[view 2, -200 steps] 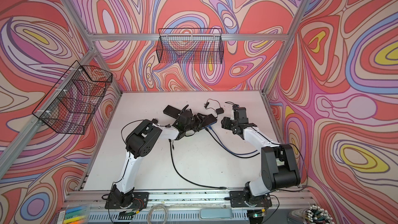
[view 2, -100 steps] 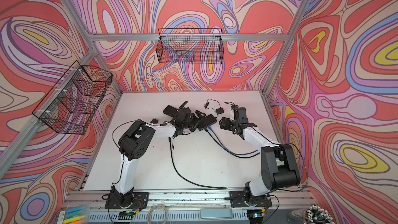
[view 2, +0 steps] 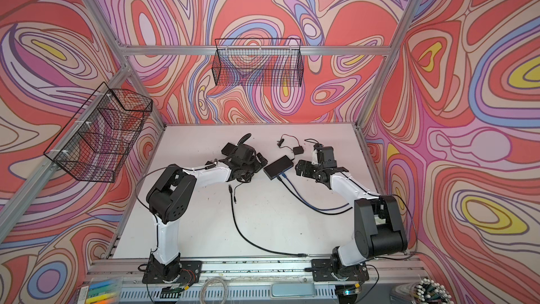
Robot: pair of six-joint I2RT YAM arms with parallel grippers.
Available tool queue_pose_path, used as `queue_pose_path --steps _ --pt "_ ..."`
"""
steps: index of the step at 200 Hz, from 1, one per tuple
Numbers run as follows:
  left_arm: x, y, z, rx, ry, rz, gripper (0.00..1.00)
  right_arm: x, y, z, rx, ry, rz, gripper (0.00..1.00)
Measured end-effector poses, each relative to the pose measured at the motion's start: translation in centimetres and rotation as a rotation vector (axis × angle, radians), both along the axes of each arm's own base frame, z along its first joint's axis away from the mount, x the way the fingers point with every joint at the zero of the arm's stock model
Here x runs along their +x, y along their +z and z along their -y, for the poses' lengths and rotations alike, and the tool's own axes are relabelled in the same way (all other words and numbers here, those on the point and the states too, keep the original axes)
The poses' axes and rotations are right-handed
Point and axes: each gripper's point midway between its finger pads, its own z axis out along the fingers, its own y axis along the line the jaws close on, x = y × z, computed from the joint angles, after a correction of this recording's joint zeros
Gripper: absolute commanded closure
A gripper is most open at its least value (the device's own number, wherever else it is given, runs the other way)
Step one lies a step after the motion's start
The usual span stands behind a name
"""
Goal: Insert the plug into the switch port
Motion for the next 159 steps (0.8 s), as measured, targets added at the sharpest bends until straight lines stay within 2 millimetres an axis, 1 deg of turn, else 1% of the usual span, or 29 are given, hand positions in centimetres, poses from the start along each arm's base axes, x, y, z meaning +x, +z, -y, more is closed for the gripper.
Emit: queue_pose_path --steps 14,26,49,61,73,87,91,105,117,131,145,159 --pt "-0.6 0.6 -1.0 0.042 -0.005 -0.004 0.00 -0.2 -0.1 0.0 -0.002 0.000 -0.012 0.02" --pt "-0.9 1.8 -1.8 0.071 -0.009 0.009 0.00 -0.2 0.0 0.0 -0.005 0.003 -0.018 0.02" --pt "-1.3 5.2 -3.3 0.112 -0.012 0.064 0.00 0.1 0.8 -0.6 -0.026 0.029 -0.014 0.02" --pt "-1.5 7.3 -4.4 0.127 -0.004 0.094 0.00 0.6 1.5 -1.5 -0.042 0.060 -0.003 0.02" --pt "-1.7 9.3 -5.9 0.134 0.010 0.126 0.00 1.1 2.1 -2.8 -0.059 0.103 0.010 0.02" --pt "-2.1 10.7 -8.4 0.140 0.044 0.141 0.00 1.9 2.8 -4.9 -0.085 0.169 0.027 0.02" --pt "-2.2 11.0 -9.2 0.142 0.057 0.143 0.00 2.2 2.9 -5.8 -0.093 0.194 0.032 0.02" --pt "-2.9 11.3 -12.2 0.159 0.099 0.135 0.00 3.1 3.3 -8.6 -0.130 0.270 0.046 0.02" --pt "-3.7 11.1 -14.5 0.178 0.131 0.115 0.00 3.9 3.3 -11.3 -0.160 0.338 0.060 0.02" --pt "-4.8 10.5 -16.6 0.200 0.154 0.090 0.00 4.8 2.9 -14.1 -0.185 0.408 0.071 0.02" --pt "-6.1 10.0 -18.0 0.218 0.164 0.062 0.00 5.6 2.2 -16.6 -0.208 0.467 0.077 0.02" --pt "-7.3 9.5 -19.2 0.231 0.174 0.045 0.00 6.4 1.2 -18.6 -0.235 0.511 0.089 0.02"
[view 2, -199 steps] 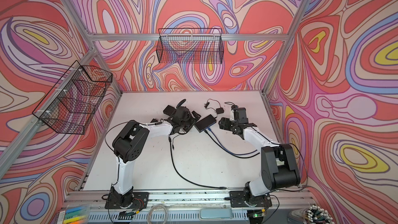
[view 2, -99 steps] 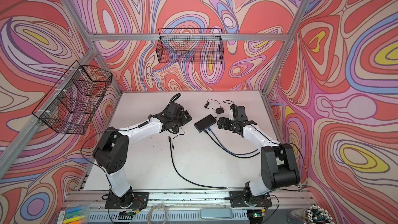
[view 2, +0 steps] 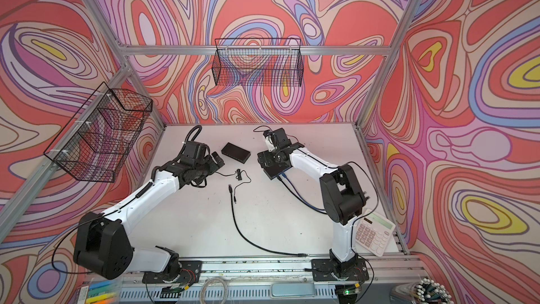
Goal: Insert the plug into the switch port
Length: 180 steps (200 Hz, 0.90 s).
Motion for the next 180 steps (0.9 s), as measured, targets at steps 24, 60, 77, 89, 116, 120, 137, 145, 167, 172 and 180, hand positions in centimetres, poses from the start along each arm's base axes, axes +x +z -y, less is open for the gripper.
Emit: queue_pose_path --steps 24,60,77,89,116,120,137,145,167,172,180 --pt "-2.1 -0.8 -1.8 0.010 0.024 -0.021 0.00 1.1 -1.3 -2.7 -0.031 0.070 0.026 0.02" --pt "-4.4 -1.6 -3.2 -0.001 0.051 -0.026 0.00 4.1 -1.7 -6.6 -0.047 0.154 0.092 0.02" --pt "-5.1 -1.5 -3.4 -0.016 0.057 -0.016 0.00 5.1 -2.1 -7.9 -0.060 0.187 0.112 0.01" --pt "-5.4 -1.4 -3.4 -0.024 0.059 -0.009 0.00 5.7 -2.5 -8.8 -0.068 0.207 0.121 0.01" --pt "-6.0 -1.4 -3.6 -0.029 0.062 -0.004 0.00 6.2 -3.9 -10.1 -0.092 0.250 0.125 0.02" --pt "-6.0 -1.4 -3.6 -0.029 0.062 -0.004 0.00 6.2 -4.1 -10.2 -0.096 0.255 0.123 0.02" --pt "-6.3 -1.6 -3.6 -0.032 0.062 -0.006 0.00 6.0 -5.0 -10.7 -0.113 0.278 0.115 0.01" --pt "-6.4 -1.7 -3.6 -0.035 0.062 -0.008 0.00 6.0 -5.4 -10.9 -0.119 0.286 0.112 0.02" --pt "-6.6 -1.9 -3.4 -0.046 0.057 -0.016 0.00 6.2 -6.0 -11.3 -0.132 0.299 0.112 0.02" --pt "-6.7 -1.9 -3.3 -0.050 0.054 -0.017 0.00 6.4 -6.1 -11.4 -0.133 0.300 0.114 0.02" --pt "-6.7 -1.9 -3.2 -0.055 0.050 -0.018 0.00 6.5 -6.2 -11.6 -0.137 0.300 0.119 0.02"
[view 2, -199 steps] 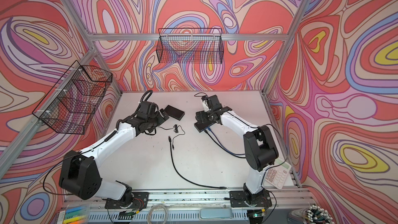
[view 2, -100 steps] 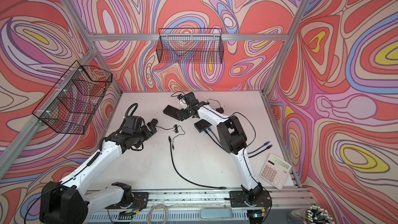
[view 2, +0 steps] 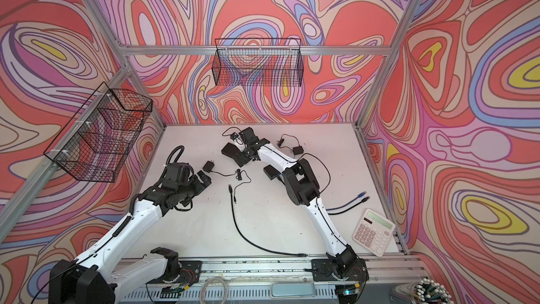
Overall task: Insert the plug into the switch port
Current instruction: 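Grasp the ribbed black switch with the right gripper and lift it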
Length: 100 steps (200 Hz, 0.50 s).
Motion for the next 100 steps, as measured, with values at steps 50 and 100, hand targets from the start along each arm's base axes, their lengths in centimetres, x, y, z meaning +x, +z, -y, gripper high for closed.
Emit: queue_pose_path --steps 50,100 --pt "-0.2 1.1 0.5 -0.034 -0.020 0.036 0.00 1.3 -1.6 0.1 -0.040 -0.033 0.013 0.02" --pt "-0.2 1.5 0.7 -0.045 -0.026 0.049 0.00 1.4 -1.5 0.1 -0.045 -0.039 0.007 0.31"
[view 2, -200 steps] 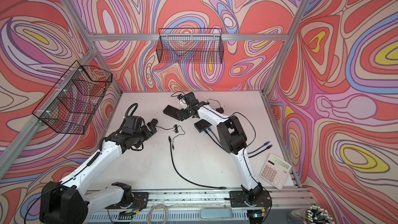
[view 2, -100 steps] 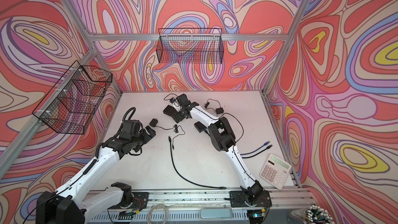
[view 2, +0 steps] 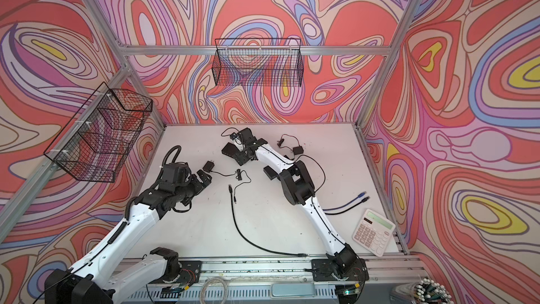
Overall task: Insert the plug into the switch port
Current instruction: 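Grasp the ribbed black switch with the right gripper and lift it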
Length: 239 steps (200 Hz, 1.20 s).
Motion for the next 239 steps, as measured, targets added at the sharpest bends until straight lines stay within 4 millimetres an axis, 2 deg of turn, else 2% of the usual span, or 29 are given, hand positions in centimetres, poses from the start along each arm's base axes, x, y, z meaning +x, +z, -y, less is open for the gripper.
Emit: queue_pose_path --steps 47,94,103,123,137,150,179,196,215,239 --pt "0.3 0.0 0.1 -0.010 -0.006 0.002 0.00 0.0 0.0 -0.3 0.027 -0.005 0.000 0.57" --pt "0.9 -0.8 0.7 -0.027 -0.035 -0.010 0.01 -0.4 0.3 -0.3 0.062 -0.025 -0.013 0.69" --pt "1.1 -0.9 0.8 -0.036 -0.039 -0.009 0.01 -0.8 0.4 -0.3 0.077 -0.029 -0.027 0.72" --pt "1.5 -0.9 1.2 -0.063 -0.051 -0.004 0.01 -2.3 1.1 -0.2 0.127 -0.030 -0.066 0.72" --pt "1.9 -0.7 1.6 -0.086 -0.064 0.009 0.01 -3.6 2.4 0.1 0.167 -0.039 -0.082 0.72" --pt "2.3 -0.5 2.0 -0.103 -0.071 0.022 0.01 -4.2 4.6 0.1 0.212 -0.049 -0.078 0.72" --pt "3.3 0.0 3.0 -0.155 -0.089 0.059 0.01 -4.6 11.5 -0.4 0.353 -0.062 -0.014 0.73" --pt "4.0 -0.1 3.7 -0.203 -0.097 0.078 0.01 -5.6 14.5 -0.2 0.427 -0.069 0.007 0.73" --pt "4.6 -0.4 4.5 -0.267 -0.099 0.097 0.01 -7.2 15.7 0.0 0.474 -0.080 -0.002 0.73" --pt "4.9 -0.8 5.2 -0.349 -0.093 0.128 0.01 -9.9 14.4 0.0 0.483 -0.091 -0.048 0.73"
